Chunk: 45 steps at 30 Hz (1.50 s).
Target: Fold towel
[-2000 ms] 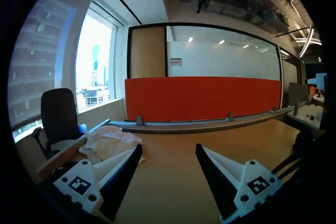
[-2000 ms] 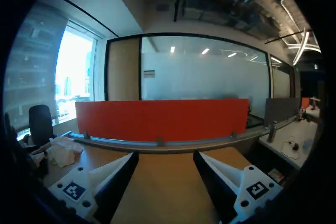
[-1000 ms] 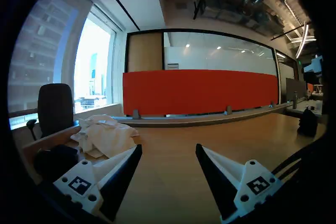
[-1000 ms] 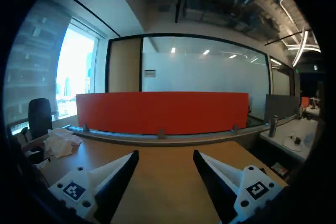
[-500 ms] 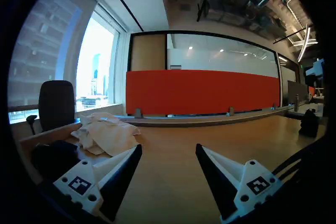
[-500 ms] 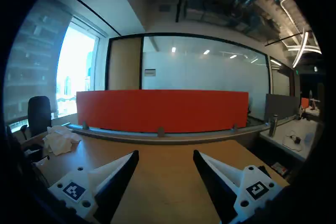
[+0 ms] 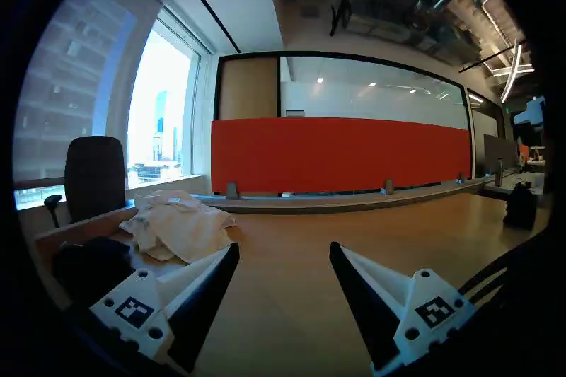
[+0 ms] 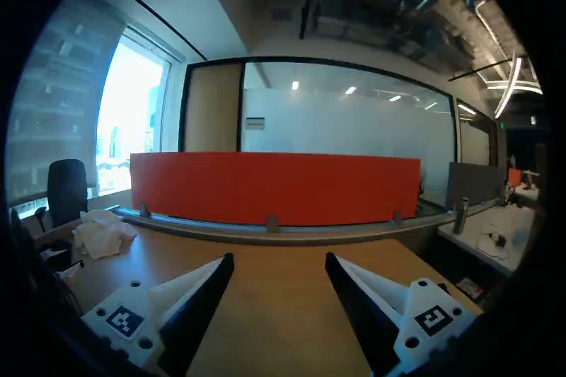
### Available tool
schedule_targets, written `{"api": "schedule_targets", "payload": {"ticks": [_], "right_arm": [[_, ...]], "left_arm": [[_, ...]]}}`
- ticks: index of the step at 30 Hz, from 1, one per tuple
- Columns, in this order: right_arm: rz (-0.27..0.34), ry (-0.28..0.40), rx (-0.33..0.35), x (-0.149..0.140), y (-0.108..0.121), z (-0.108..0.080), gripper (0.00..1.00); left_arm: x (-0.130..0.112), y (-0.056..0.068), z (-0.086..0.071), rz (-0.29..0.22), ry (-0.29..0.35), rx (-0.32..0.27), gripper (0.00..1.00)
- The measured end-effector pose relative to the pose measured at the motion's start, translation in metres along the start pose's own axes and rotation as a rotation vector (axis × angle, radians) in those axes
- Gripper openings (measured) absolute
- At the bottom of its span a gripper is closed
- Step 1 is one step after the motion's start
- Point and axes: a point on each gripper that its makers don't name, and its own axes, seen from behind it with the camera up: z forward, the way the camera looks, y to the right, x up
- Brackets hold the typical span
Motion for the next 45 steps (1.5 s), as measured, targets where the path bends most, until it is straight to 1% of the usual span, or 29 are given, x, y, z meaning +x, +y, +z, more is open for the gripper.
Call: {"api": "schedule_targets", "payload": {"ticks": [3, 12, 18, 24, 27, 33, 39, 45], "right_arm": [[-0.006, 0.011, -0.001, 0.002, 0.001, 0.003, 1.00], [-0.049, 0.049, 0.021, 0.011, 0.004, 0.007, 1.00], [-0.061, 0.072, 0.013, 0.004, 0.015, 0.011, 1.00], [-0.033, 0.070, 0.000, -0.016, 0.027, 0.014, 1.00], [-0.016, 0.076, 0.001, -0.025, 0.032, 0.015, 1.00], [0.021, 0.094, -0.025, -0.045, 0.047, 0.021, 1.00], [0.038, 0.090, -0.038, -0.076, 0.058, 0.024, 1.00], [0.055, 0.079, -0.064, -0.105, 0.068, 0.026, 1.00]], "left_arm": [[0.000, 0.000, 0.000, 0.001, 0.000, 0.000, 0.96], [-0.001, 0.000, 0.000, 0.001, 0.000, 0.000, 0.96], [-0.001, 0.000, 0.000, 0.001, 0.000, 0.000, 0.97], [-0.001, 0.000, 0.000, 0.001, 0.000, 0.000, 0.97], [-0.001, 0.001, 0.000, 0.001, 0.000, 0.000, 0.97], [-0.001, 0.000, 0.000, 0.001, 0.000, 0.000, 0.97], [-0.001, 0.001, 0.000, 0.001, 0.001, 0.000, 0.97], [-0.001, 0.001, 0.000, 0.001, 0.001, 0.000, 0.97]]}}
